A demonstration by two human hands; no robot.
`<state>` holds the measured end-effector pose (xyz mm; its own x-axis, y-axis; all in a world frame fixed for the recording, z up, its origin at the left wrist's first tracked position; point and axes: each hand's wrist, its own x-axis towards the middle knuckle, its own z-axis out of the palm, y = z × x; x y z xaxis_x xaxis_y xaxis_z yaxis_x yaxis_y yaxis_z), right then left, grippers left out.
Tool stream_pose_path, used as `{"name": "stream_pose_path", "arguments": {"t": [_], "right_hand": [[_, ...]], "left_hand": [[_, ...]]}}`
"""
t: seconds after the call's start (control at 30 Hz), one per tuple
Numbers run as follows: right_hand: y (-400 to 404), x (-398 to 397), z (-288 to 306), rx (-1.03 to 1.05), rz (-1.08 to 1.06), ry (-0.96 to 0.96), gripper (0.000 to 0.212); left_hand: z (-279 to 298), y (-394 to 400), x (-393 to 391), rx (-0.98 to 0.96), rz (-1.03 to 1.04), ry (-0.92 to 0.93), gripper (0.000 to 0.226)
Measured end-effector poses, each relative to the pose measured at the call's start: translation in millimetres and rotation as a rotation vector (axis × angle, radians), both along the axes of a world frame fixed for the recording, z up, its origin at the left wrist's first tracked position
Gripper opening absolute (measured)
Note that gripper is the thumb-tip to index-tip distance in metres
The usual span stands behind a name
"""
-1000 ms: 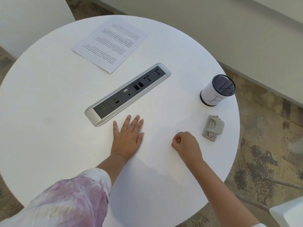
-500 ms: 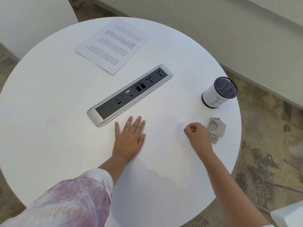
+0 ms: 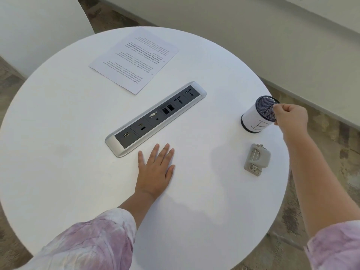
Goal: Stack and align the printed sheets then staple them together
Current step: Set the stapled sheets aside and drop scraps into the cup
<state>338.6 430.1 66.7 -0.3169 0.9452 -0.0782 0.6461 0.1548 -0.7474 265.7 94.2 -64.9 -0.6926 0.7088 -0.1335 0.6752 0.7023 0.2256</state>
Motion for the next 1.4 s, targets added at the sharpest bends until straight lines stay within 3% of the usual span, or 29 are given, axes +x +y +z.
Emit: {"name": "stream_pose_path", "arguments": {"t": [0.33,0.5,0.77,1.4], "right_hand": [[11,8,-13,-0.041,-0.053,0.047,0.022],[-31,13,-26,-0.005,0.163,-0.017,0.016],[-104,30,-90,-0.235,0.336,-0.198,0.014],[-135,37,-92,-0.02,0.479,-0.442,0.012]], "left_hand": [[1,0,0,-0.008,0.004,0.0,0.054],[-1,1,-1,-0.02,0.006,-0.006,0.056],[-1,1,0,-0.028,0.013,-0.023,0.059],[-2,1,0,-0.02,0.02,-0.014,0.059]]}}
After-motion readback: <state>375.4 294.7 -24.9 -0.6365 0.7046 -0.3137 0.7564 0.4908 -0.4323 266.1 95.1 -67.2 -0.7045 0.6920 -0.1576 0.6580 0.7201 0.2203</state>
